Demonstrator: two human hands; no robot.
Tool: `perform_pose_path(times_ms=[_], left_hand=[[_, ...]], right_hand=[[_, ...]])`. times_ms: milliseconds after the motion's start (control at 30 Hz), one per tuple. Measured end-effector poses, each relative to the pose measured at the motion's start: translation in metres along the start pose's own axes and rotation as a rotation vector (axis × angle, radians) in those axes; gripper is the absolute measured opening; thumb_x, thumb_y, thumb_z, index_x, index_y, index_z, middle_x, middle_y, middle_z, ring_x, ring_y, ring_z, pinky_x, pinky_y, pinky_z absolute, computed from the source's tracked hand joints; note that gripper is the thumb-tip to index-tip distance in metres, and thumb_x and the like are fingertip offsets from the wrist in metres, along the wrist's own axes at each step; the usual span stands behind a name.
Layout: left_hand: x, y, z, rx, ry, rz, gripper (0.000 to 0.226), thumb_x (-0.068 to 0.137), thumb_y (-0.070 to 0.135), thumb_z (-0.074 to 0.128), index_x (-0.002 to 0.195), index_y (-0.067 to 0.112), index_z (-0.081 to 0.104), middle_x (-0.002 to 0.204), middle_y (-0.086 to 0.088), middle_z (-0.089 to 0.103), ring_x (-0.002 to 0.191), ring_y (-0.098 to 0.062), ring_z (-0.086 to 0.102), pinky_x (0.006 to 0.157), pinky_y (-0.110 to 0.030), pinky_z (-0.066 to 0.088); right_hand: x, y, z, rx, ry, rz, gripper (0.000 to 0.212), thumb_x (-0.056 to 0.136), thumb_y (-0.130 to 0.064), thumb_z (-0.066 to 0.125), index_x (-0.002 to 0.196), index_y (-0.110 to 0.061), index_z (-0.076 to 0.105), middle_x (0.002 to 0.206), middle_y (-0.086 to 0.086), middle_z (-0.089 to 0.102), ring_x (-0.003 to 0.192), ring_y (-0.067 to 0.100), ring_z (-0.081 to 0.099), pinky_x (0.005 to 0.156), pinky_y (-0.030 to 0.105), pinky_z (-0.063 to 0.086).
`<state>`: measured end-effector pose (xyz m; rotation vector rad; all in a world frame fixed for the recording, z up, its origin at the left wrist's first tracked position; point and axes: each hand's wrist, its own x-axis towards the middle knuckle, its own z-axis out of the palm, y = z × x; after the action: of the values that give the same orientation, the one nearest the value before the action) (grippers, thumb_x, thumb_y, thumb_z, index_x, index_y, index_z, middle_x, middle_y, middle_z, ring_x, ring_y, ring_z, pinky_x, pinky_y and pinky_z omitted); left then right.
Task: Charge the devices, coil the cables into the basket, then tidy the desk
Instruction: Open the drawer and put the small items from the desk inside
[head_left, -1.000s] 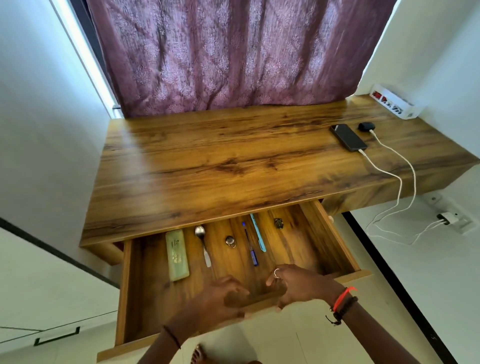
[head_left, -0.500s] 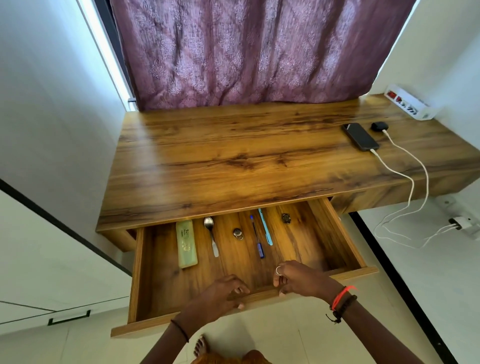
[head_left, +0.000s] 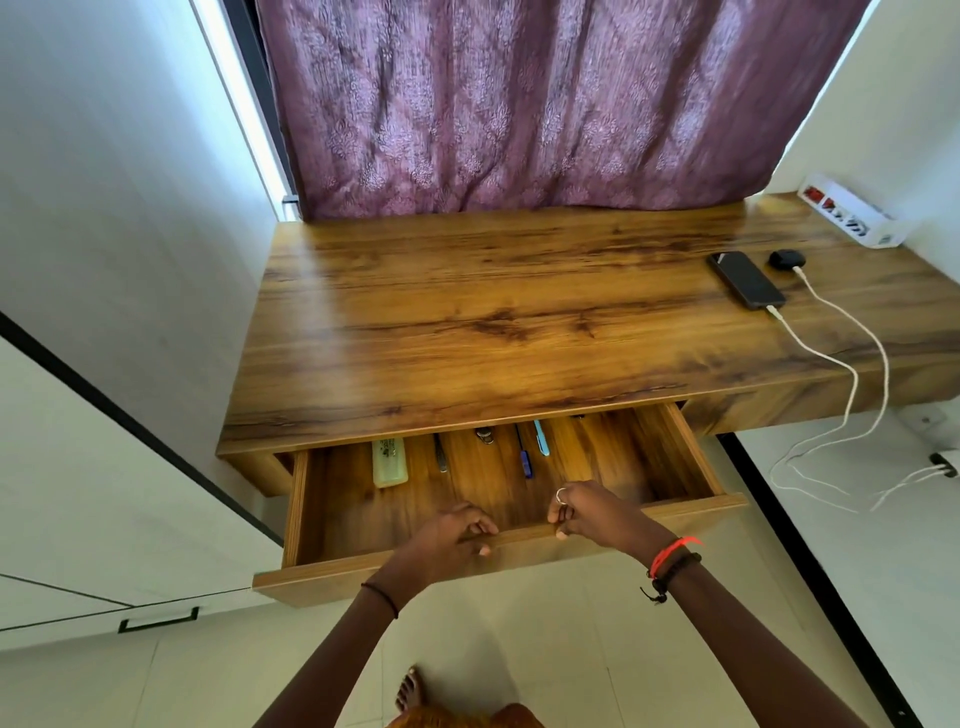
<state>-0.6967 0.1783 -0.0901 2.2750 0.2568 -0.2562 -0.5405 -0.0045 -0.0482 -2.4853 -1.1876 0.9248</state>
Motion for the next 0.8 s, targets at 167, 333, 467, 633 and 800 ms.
perform_pose_path(times_ms=[167, 333, 467, 633, 800], left_hand=[[0.01, -0.002, -0.009, 0.09, 0.133, -0.013, 0.023, 0.088, 0.025, 0.061, 0.11, 0.023, 0.06, 0.113, 0.011, 0.04, 0.107, -0.003, 0.038, 0.087, -0.011, 0.033], [0.014, 0.005, -0.008, 0.117, 0.413, -0.13, 0.015, 0.088, 0.029, 0.06, 0.098, 0.022, 0.051, 0.095, 0.01, 0.042, 0.088, -0.005, 0.044, 0.071, -0.016, 0.04], [0.015, 0.0, 0.003, 0.066, 0.427, -0.369, 0.024, 0.093, 0.04, 0.049, 0.09, 0.017, 0.056, 0.078, 0.002, 0.059, 0.068, -0.01, 0.057, 0.055, -0.02, 0.043], [0.016, -0.008, 0.002, -1.127, 0.336, -0.514, 0.02, 0.1, 0.01, 0.036, 0.106, 0.004, 0.054, 0.101, -0.014, 0.064, 0.095, -0.022, 0.062, 0.082, -0.027, 0.051], [0.025, -0.029, -0.007, -1.851, 0.455, -0.563, 0.032, 0.093, -0.012, 0.025, 0.106, -0.005, 0.053, 0.1, -0.021, 0.066, 0.093, -0.026, 0.065, 0.077, -0.033, 0.058]], right_hand=[[0.014, -0.006, -0.006, -0.02, 0.103, 0.034, 0.015, 0.084, -0.015, 0.065, 0.099, -0.014, 0.062, 0.106, 0.001, 0.059, 0.094, 0.01, 0.054, 0.076, 0.021, 0.044], [0.02, -0.012, -0.006, -0.069, 0.352, 0.2, 0.022, 0.084, -0.032, 0.066, 0.091, -0.016, 0.052, 0.089, 0.001, 0.056, 0.079, 0.011, 0.052, 0.059, 0.019, 0.037], [0.031, -0.009, 0.007, 0.213, 0.475, 0.377, 0.035, 0.082, -0.035, 0.068, 0.096, -0.004, 0.06, 0.08, 0.003, 0.06, 0.073, 0.015, 0.059, 0.063, 0.024, 0.044], [0.045, -0.006, 0.013, 0.726, 0.579, 0.429, 0.029, 0.083, -0.018, 0.067, 0.062, 0.001, 0.059, 0.062, 0.008, 0.061, 0.062, 0.021, 0.057, 0.062, 0.027, 0.042], [0.056, -0.003, 0.018, 1.237, 0.491, 0.444, 0.012, 0.082, 0.009, 0.052, 0.073, 0.004, 0.059, 0.072, 0.013, 0.055, 0.073, 0.024, 0.052, 0.077, 0.035, 0.041]])
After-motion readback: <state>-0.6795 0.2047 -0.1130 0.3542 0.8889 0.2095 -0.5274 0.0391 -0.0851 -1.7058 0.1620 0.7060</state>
